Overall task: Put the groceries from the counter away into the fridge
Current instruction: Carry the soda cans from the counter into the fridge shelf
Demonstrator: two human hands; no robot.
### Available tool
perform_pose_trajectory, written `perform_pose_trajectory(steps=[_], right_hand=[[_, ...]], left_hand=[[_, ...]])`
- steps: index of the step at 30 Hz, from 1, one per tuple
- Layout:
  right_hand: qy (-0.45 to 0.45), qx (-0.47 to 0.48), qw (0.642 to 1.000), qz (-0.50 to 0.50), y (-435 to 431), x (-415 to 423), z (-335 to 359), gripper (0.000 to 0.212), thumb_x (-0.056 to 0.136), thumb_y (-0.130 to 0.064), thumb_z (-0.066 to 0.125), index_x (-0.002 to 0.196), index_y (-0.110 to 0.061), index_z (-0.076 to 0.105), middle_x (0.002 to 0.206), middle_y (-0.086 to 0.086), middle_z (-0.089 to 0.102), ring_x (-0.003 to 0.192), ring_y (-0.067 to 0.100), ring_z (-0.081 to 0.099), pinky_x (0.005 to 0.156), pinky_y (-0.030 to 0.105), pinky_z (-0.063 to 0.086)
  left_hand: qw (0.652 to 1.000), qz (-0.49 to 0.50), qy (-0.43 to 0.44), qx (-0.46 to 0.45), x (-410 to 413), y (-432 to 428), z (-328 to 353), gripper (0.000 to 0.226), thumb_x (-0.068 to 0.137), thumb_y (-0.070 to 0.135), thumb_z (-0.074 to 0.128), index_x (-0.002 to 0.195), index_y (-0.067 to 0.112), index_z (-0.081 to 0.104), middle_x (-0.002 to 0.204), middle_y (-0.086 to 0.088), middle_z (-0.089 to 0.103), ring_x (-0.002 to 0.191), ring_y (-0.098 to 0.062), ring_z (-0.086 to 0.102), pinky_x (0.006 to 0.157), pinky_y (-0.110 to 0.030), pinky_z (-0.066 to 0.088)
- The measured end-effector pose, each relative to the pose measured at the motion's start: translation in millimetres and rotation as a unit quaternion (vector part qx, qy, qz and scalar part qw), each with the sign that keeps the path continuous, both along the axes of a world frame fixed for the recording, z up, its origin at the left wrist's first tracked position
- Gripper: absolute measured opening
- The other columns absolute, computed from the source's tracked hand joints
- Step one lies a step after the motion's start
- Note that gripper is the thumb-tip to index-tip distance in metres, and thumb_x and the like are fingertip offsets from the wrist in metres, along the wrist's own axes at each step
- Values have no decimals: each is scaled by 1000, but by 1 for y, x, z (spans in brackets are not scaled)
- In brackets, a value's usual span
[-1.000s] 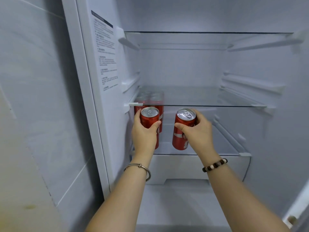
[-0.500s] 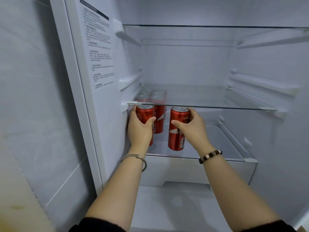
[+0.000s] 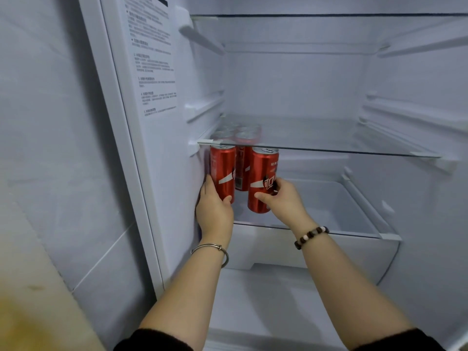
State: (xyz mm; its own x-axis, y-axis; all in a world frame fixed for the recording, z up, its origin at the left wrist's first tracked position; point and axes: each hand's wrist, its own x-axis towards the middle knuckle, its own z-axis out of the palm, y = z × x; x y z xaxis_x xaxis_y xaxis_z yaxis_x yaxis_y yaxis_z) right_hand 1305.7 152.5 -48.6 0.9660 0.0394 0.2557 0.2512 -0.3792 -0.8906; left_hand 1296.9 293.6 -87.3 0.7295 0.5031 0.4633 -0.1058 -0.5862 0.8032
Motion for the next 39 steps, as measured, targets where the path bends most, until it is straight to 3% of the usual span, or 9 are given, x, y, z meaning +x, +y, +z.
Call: perform_pose_trajectory(steps=[6, 17, 25, 28, 33, 36, 39], right_hand=[[-4, -5, 1000, -6, 18, 12, -7, 55, 84, -19, 69, 132, -11, 44, 128, 2, 57, 104, 10, 53, 84, 22, 42], [-11, 20, 1000, -4, 36, 22, -14, 54, 84, -18, 69, 133, -10, 44, 125, 4, 59, 113, 16, 56, 87, 22, 42], [-18, 23, 1000, -9, 39, 24, -16, 52, 83, -19, 70, 129, -11, 47, 121, 2, 60, 100, 7, 53, 84, 20, 42], [-20, 28, 999, -11, 39, 25, -20, 53, 82, -21, 71, 129, -12, 47, 121, 1, 60, 104, 10, 55, 85, 20, 43], [-26, 32, 999, -7, 38, 24, -19, 51, 83, -21, 71, 128, -13, 49, 117, -2, 60, 101, 6, 55, 82, 15, 43], [-22, 15, 1000, 4, 35, 22, -18, 50, 84, -18, 69, 130, -14, 48, 116, -5, 59, 100, 4, 53, 72, 6, 41], [-15, -9, 1000, 20, 32, 24, -18, 51, 85, -12, 67, 132, -15, 47, 125, 0, 59, 112, 12, 55, 85, 16, 41]], left_hand=[[1000, 12, -10, 12, 0, -2, 2, 68, 86, 1, 59, 146, 14, 30, 145, -5, 43, 128, -25, 47, 104, -36, 40], [999, 4, -51, 10, 8, 1, 2, 60, 87, 2, 56, 143, 12, 38, 142, -5, 45, 127, -21, 47, 105, -29, 38], [998, 17, -52, 20, 10, 0, 1, 59, 88, 4, 57, 143, 10, 37, 146, -5, 42, 128, -21, 46, 103, -24, 33], [995, 25, -73, 57, 8, 2, -2, 52, 90, 2, 55, 140, 6, 41, 147, -6, 40, 131, -21, 44, 101, -19, 28], [970, 11, -167, 177, 5, 7, -10, 35, 90, 3, 50, 123, 0, 59, 134, -17, 53, 124, -33, 51, 104, -39, 41], [961, -8, -152, 233, 3, 12, -12, 37, 87, 0, 51, 124, -1, 58, 137, -18, 49, 123, -34, 49, 104, -38, 41], [958, -26, -112, 264, -1, 13, -15, 49, 82, -7, 55, 131, -1, 50, 145, -18, 38, 128, -32, 42, 109, -32, 31]])
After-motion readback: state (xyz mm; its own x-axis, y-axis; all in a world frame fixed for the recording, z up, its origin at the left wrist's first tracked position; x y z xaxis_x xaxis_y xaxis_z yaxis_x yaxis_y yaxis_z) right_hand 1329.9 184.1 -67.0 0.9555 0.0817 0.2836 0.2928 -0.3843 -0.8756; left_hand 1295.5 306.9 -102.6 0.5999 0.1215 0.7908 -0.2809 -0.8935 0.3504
